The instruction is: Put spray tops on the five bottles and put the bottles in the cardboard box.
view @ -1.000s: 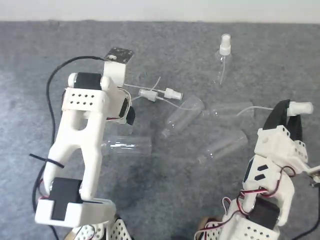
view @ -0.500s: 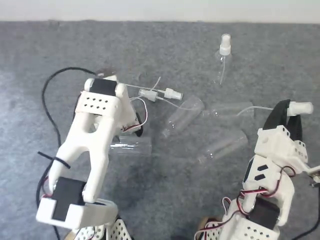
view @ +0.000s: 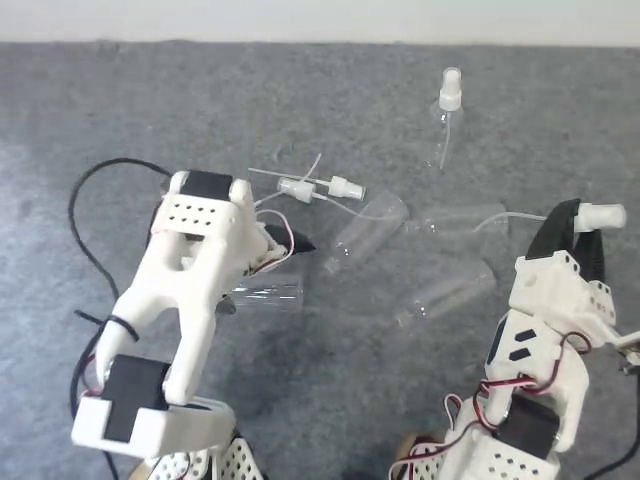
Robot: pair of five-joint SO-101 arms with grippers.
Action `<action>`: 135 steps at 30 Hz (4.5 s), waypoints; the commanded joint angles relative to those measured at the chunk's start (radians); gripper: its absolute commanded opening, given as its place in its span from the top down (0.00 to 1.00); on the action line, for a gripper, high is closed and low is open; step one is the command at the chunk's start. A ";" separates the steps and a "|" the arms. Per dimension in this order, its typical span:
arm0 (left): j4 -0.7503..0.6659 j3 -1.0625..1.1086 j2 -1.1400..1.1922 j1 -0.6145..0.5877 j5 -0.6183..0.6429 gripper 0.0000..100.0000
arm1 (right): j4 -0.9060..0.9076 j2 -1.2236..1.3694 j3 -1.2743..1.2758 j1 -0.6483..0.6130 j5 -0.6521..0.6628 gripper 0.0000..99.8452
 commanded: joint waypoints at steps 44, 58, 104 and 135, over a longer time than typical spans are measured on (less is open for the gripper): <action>-0.738 0.277 -0.049 -0.043 -0.192 0.74 | -0.025 -0.012 -0.008 -0.015 0.000 0.99; -1.002 0.262 -0.046 -0.097 -0.790 0.73 | -0.025 -0.012 -0.008 -0.015 0.000 0.99; -0.361 -0.260 0.413 -0.055 -0.678 0.52 | -0.025 -0.012 -0.008 -0.015 0.000 0.99; -0.411 -0.260 0.414 -0.049 -0.634 0.80 | -0.025 -0.012 -0.008 -0.015 0.000 0.99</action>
